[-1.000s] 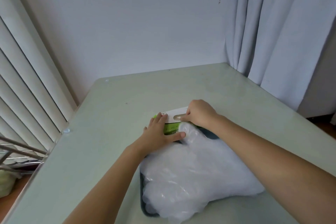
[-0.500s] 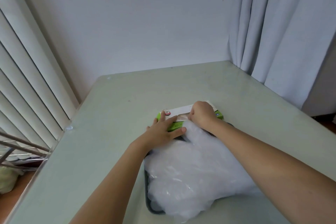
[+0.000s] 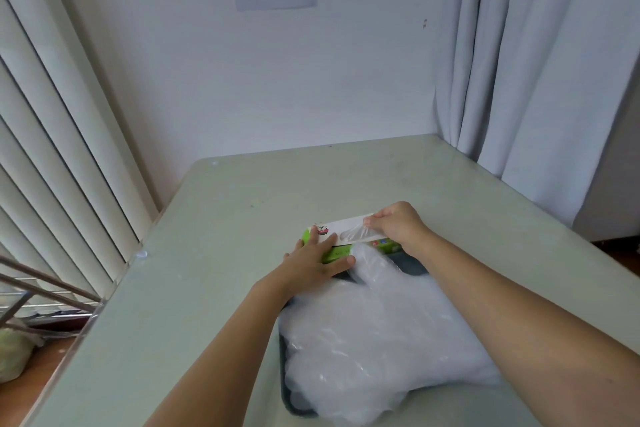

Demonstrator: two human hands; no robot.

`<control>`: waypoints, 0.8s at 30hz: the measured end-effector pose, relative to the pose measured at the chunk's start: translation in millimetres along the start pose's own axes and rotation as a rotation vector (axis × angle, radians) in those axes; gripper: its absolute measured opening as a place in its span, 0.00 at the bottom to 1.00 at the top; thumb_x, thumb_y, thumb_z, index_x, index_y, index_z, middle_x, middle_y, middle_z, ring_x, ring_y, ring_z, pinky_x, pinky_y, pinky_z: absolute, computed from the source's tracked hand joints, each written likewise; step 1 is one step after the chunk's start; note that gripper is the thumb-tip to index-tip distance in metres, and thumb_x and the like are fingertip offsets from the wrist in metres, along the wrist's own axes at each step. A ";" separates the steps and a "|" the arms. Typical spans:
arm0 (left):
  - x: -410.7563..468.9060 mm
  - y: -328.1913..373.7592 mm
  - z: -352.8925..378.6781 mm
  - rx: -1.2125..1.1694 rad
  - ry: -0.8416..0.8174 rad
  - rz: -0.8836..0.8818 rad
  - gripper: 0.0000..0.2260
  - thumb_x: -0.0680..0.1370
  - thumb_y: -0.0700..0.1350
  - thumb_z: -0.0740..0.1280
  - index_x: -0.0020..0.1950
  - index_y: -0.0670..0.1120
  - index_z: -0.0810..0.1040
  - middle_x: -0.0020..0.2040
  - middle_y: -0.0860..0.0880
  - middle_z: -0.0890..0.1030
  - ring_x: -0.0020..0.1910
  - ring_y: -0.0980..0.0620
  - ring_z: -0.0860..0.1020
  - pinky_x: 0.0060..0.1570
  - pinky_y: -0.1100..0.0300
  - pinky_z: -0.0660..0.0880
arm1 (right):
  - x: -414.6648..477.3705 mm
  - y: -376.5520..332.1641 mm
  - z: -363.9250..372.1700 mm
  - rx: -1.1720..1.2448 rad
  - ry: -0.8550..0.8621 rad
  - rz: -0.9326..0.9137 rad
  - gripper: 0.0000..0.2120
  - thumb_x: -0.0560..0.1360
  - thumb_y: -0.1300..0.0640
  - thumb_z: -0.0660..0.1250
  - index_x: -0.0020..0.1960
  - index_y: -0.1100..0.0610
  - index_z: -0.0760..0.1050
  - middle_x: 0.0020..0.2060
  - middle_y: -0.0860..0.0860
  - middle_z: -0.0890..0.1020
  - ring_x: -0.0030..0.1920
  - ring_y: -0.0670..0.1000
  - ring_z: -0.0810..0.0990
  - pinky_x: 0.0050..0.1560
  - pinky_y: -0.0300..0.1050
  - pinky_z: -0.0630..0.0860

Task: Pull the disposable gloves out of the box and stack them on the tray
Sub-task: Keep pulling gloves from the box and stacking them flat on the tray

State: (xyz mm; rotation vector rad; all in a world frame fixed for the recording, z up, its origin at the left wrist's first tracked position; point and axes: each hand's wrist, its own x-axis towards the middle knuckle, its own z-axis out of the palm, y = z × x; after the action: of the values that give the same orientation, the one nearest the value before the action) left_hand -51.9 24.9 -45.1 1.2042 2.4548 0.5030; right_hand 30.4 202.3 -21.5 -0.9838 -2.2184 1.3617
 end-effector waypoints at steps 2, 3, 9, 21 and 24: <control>-0.1 0.1 0.6 0.014 0.000 0.001 0.36 0.70 0.73 0.52 0.74 0.57 0.61 0.77 0.52 0.51 0.74 0.42 0.57 0.70 0.41 0.59 | 0.1 -0.5 -1.3 0.089 -0.009 0.038 0.05 0.72 0.60 0.73 0.39 0.61 0.79 0.40 0.55 0.82 0.47 0.54 0.80 0.53 0.46 0.75; -0.5 0.5 0.4 0.018 0.002 -0.001 0.37 0.69 0.73 0.52 0.75 0.57 0.60 0.78 0.51 0.51 0.75 0.42 0.57 0.70 0.41 0.59 | 1.2 -0.5 -2.2 0.128 -0.012 0.051 0.06 0.71 0.61 0.73 0.38 0.60 0.78 0.38 0.53 0.81 0.46 0.54 0.79 0.52 0.45 0.75; 0.1 1.3 -0.3 0.006 0.025 0.007 0.29 0.77 0.66 0.57 0.76 0.57 0.61 0.77 0.53 0.52 0.75 0.44 0.57 0.71 0.44 0.59 | 7.1 -1.0 -12.4 0.498 -0.027 0.168 0.06 0.74 0.66 0.69 0.39 0.64 0.76 0.34 0.54 0.75 0.35 0.50 0.73 0.41 0.41 0.72; -2.1 3.7 -0.9 -0.082 0.039 -0.017 0.29 0.77 0.64 0.60 0.76 0.55 0.63 0.76 0.54 0.54 0.75 0.48 0.59 0.72 0.47 0.58 | -1.2 -4.9 -47.8 1.203 -0.223 0.165 0.06 0.76 0.57 0.67 0.50 0.59 0.76 0.47 0.52 0.81 0.53 0.50 0.79 0.58 0.44 0.74; -4.0 7.9 -6.4 -0.197 0.063 -0.023 0.27 0.77 0.62 0.63 0.73 0.52 0.68 0.74 0.54 0.60 0.74 0.52 0.62 0.70 0.58 0.59 | -6.1 -6.1 -51.4 1.131 -0.195 0.155 0.04 0.77 0.57 0.67 0.49 0.58 0.77 0.46 0.51 0.81 0.50 0.49 0.79 0.55 0.42 0.74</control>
State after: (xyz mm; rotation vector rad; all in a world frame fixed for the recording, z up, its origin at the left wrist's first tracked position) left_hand -47.2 25.2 -35.2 1.0943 2.4014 0.7664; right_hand 64.0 228.6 8.5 -0.5760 -1.0749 2.3885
